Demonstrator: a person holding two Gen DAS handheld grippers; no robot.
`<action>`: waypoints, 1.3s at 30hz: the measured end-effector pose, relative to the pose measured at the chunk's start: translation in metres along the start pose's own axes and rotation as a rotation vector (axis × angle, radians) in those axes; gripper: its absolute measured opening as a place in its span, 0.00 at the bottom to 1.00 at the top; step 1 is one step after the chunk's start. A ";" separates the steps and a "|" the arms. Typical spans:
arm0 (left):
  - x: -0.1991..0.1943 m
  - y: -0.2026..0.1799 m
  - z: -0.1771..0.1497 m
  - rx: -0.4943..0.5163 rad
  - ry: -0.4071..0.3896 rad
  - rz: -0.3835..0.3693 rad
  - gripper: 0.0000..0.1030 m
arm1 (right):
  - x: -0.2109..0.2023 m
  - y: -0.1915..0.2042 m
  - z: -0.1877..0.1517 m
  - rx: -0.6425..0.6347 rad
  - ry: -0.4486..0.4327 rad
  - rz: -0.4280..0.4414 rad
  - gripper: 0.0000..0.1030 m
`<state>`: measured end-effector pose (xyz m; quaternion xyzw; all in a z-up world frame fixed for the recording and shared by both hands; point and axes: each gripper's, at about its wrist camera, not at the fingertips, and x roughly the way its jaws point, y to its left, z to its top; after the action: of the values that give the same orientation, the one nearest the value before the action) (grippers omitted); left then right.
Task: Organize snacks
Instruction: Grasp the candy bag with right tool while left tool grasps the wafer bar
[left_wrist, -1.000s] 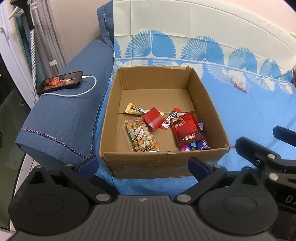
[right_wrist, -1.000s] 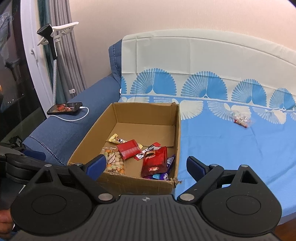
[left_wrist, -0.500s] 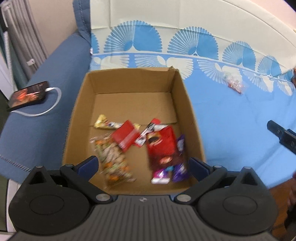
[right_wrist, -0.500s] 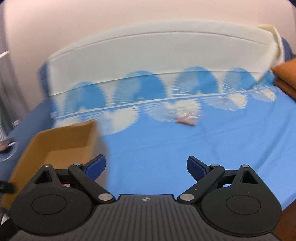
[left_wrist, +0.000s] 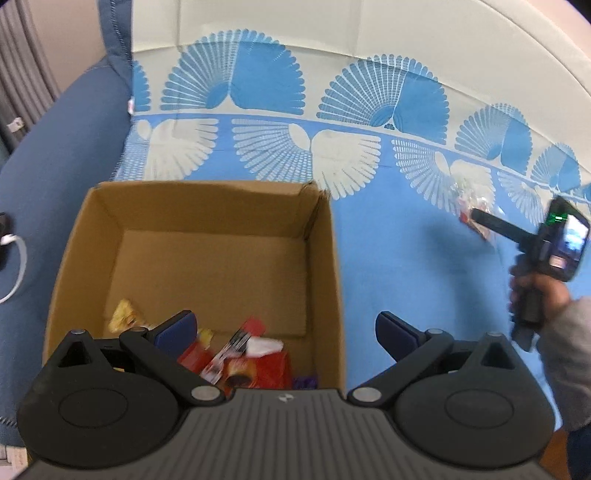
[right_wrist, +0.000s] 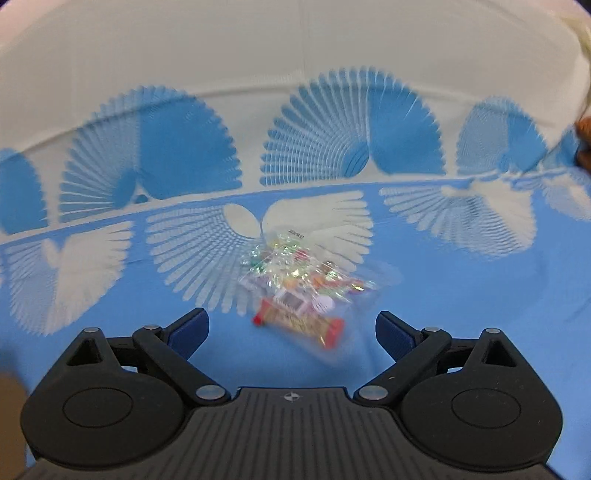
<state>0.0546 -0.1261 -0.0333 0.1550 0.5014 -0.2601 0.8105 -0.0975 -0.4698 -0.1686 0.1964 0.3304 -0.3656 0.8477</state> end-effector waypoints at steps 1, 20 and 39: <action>0.006 -0.002 0.005 -0.001 0.003 -0.002 1.00 | 0.014 0.003 0.003 -0.007 0.008 -0.002 0.95; 0.080 -0.153 0.074 0.238 -0.079 -0.182 1.00 | 0.034 -0.141 0.011 0.203 0.131 -0.158 0.03; 0.282 -0.328 0.119 0.015 0.259 -0.213 1.00 | 0.066 -0.193 0.024 0.295 0.092 0.012 0.96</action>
<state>0.0547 -0.5297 -0.2284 0.1391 0.6133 -0.3261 0.7058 -0.1987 -0.6426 -0.2158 0.3375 0.3103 -0.3956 0.7958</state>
